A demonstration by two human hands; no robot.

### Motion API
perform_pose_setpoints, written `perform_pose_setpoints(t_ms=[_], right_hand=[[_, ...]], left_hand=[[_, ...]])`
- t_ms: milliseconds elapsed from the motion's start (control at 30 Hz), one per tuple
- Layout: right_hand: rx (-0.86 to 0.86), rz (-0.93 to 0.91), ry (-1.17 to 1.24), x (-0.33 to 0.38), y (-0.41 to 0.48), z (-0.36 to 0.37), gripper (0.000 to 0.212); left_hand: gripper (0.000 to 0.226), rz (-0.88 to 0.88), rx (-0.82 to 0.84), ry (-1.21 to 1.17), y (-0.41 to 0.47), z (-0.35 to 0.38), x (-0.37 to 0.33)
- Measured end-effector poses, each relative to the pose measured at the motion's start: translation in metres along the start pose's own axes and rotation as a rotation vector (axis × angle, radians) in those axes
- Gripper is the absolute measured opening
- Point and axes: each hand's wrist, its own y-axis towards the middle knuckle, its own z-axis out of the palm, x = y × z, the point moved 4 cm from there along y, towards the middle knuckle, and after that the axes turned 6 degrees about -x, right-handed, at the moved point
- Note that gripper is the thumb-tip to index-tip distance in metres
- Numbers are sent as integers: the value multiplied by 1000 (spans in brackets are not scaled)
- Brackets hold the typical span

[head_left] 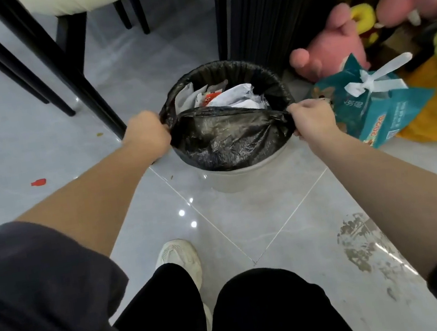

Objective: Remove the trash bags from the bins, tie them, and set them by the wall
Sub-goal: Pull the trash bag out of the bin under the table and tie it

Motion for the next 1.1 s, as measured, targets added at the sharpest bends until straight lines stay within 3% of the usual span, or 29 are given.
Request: perform_pose_setpoints(t_ms=[100, 233, 300, 400, 500, 600, 667, 733, 900, 1000, 1100], right_hand=[[-47, -81, -47, 0, -12, -8, 42], [13, 31, -98, -12, -32, -21, 29], [121, 132, -72, -19, -40, -27, 21], [195, 267, 181, -22, -45, -36, 4], [123, 377, 563, -21, -34, -40, 16], [71, 465, 887, -15, -26, -37, 12], [49, 513, 1069, -10, -23, -32, 12], [37, 554, 1144, -4, -20, -26, 17], [25, 594, 788, 6, -15, -17, 26], [33, 476, 518, 12, -5, -16, 18], [85, 317, 151, 17, 3, -17, 54]], left_hand=[[19, 97, 88, 199, -9, 0, 2], [23, -25, 375, 70, -24, 3, 8], [21, -35, 431, 83, -31, -3, 7], [15, -84, 320, -27, -27, -12, 9], [13, -215, 130, -450, -17, -14, 9], [26, -343, 54, -877, -15, -9, 1], [29, -444, 32, -988, -20, -6, -3], [31, -474, 12, -947, -22, -7, -1], [23, -339, -37, -648, -9, -10, 13], [26, -282, -40, -632, -6, -11, 18], [20, -208, -18, -507, 2, -12, 24]])
